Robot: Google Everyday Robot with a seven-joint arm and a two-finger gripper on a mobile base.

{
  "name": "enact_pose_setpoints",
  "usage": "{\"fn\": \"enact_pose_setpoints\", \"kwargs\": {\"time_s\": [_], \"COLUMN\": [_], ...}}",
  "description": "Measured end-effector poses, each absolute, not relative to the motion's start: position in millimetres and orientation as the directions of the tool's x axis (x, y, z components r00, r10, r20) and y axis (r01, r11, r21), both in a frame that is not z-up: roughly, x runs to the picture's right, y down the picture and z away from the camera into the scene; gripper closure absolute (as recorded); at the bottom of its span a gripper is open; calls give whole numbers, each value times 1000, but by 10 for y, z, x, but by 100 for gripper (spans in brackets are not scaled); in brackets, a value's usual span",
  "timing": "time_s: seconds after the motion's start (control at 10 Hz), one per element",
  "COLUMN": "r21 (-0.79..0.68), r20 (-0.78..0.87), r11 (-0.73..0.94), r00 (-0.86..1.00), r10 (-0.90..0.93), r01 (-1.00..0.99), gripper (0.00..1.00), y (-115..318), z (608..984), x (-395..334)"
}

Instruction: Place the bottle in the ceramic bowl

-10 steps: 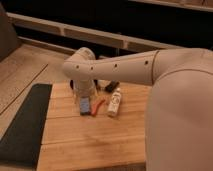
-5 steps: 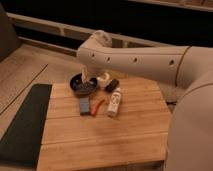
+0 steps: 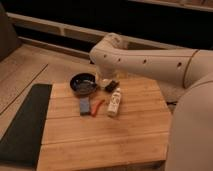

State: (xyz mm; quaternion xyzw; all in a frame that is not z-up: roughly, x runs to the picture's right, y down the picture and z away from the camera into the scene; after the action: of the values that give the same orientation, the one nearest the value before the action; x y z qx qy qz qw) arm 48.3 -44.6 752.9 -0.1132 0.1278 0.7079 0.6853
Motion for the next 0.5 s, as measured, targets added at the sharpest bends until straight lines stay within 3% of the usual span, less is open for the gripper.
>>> {"fn": "enact_pose_setpoints", "kwargs": {"time_s": [0.3,0.5], "r21": [4,-4], "r20": [-307,-309], "r11": [-188,-209], "r00": [-180,-197], "r10": [935,930], "r01": [-982,-978], "gripper": [35,35], "y": [-440,-409], "z": [7812,7870], "x": [753,761]}}
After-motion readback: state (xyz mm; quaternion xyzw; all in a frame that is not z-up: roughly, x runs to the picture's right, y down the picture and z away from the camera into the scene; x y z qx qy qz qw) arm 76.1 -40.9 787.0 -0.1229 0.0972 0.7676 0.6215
